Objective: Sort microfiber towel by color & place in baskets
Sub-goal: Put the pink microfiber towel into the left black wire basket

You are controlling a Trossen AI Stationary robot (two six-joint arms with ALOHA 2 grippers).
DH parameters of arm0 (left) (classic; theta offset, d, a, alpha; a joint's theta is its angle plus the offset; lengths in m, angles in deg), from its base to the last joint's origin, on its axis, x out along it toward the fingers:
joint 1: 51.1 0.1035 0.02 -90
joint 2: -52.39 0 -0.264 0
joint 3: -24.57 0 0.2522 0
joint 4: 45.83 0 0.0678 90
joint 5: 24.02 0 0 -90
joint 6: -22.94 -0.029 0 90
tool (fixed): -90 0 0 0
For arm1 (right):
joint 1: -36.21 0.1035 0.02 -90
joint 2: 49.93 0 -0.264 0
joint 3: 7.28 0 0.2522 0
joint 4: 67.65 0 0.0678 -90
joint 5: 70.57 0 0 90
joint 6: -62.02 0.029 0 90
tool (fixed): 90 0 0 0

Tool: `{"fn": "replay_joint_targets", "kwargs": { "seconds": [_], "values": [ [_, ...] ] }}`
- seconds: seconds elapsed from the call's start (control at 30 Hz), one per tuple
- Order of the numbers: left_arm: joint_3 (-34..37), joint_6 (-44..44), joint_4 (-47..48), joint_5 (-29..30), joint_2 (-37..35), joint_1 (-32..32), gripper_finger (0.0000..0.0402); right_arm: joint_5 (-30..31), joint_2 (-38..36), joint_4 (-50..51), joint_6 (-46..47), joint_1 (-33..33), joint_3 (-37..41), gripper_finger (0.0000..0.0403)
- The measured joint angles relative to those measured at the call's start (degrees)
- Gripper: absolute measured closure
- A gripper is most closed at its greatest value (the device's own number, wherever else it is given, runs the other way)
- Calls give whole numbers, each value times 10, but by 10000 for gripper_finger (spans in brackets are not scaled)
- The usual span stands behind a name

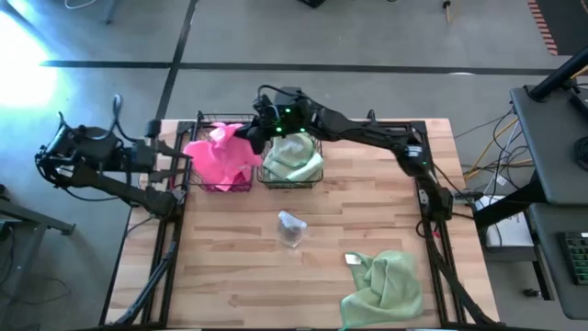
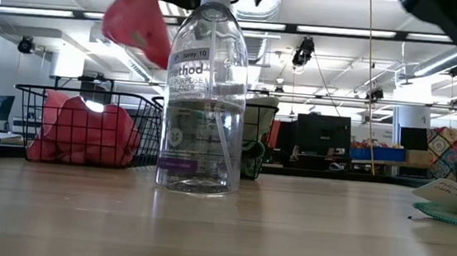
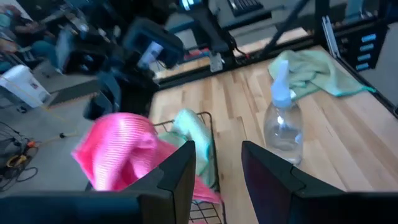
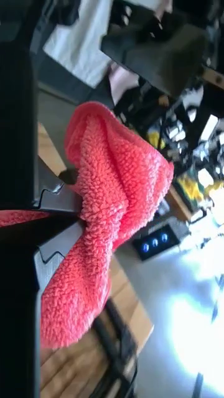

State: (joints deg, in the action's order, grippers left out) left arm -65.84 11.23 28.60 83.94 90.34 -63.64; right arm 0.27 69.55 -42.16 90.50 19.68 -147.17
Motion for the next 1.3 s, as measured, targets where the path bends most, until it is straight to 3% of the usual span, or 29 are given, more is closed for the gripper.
{"fn": "replay_joint_targets", "kwargs": {
  "seconds": [0.13,0.23,1.13,1.3],
  "values": [
    [8,2,0,12,-25,0,286,-40,64,-5,1,-1,-90,394],
    [18,3,-2,12,-41,0,286,-63,69,-67,22,-5,-73,394],
    [29,2,-6,12,-60,0,286,-47,70,-63,-103,-35,-72,393],
    [29,3,-6,12,-60,0,286,-47,70,-63,-112,-35,-72,370]
  ]
}}
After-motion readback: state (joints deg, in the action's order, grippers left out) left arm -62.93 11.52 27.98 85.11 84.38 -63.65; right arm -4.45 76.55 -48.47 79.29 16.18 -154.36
